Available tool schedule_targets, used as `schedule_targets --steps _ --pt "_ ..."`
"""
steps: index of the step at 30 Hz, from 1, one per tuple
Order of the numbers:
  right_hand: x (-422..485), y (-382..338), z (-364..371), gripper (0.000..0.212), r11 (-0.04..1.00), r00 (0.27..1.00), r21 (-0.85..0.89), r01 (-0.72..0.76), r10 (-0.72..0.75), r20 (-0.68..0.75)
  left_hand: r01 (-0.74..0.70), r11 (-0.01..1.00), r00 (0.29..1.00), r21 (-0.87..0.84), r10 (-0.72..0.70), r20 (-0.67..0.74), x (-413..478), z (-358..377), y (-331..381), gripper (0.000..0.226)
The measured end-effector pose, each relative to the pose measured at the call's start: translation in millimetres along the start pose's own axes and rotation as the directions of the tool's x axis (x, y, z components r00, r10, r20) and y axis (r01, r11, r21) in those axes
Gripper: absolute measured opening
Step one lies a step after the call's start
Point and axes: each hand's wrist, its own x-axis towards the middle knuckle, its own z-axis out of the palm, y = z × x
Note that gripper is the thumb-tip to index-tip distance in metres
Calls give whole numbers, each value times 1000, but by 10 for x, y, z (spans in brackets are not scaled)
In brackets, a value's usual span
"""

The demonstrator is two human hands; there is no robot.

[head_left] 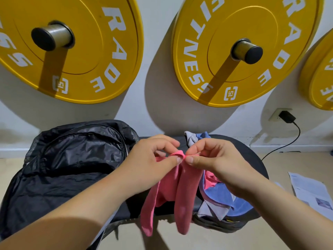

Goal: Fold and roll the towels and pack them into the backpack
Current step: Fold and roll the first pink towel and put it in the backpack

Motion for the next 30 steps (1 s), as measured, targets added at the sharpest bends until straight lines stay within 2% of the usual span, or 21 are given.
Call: schedule_targets --steps 3,5,8,10,13,14,16,19,22,24,27,30 --pt "12 25 -5 9 1000 1000 -1 -2 2 2 81 994 991 -73 -73 116 0 31 -12 10" --pt "24 53 -23 10 1000 1000 -25 -7 7 3 90 994 991 -61 -83 107 8 53 -31 11" --pt "65 124 -112 13 987 998 -157 -42 47 32 94 995 996 -28 -94 11 36 46 -66 15" --pt "73 170 -180 16 968 987 -220 -116 137 80 113 993 992 -27 -114 -58 58 10 -88 15" --pt "67 253 -324 30 927 969 -306 -216 242 50 121 991 972 -55 -129 -194 115 -92 -152 16" --pt "60 277 -367 34 927 968 -294 -233 251 27 130 989 957 -69 -144 -252 138 -145 -178 16" --pt "66 326 -431 38 957 967 -140 -253 251 -36 155 984 923 -93 -178 -341 177 -257 -244 14" --pt "98 310 -420 20 982 976 107 -157 170 -134 211 975 892 -72 -222 -394 197 -358 -344 12" --pt "108 229 -284 20 983 976 163 -86 116 -182 237 971 870 -29 -226 -439 172 -366 -294 14" --pt "93 188 -187 28 1000 970 16 -24 27 -242 212 976 876 -59 -216 -432 126 -298 -171 19" --pt "71 164 -46 39 965 965 -261 38 -103 -243 173 985 941 -18 -171 -290 14 -65 2 24" --pt "52 173 82 46 943 975 -328 50 -117 -188 194 979 963 67 -177 -206 -21 112 -23 26"
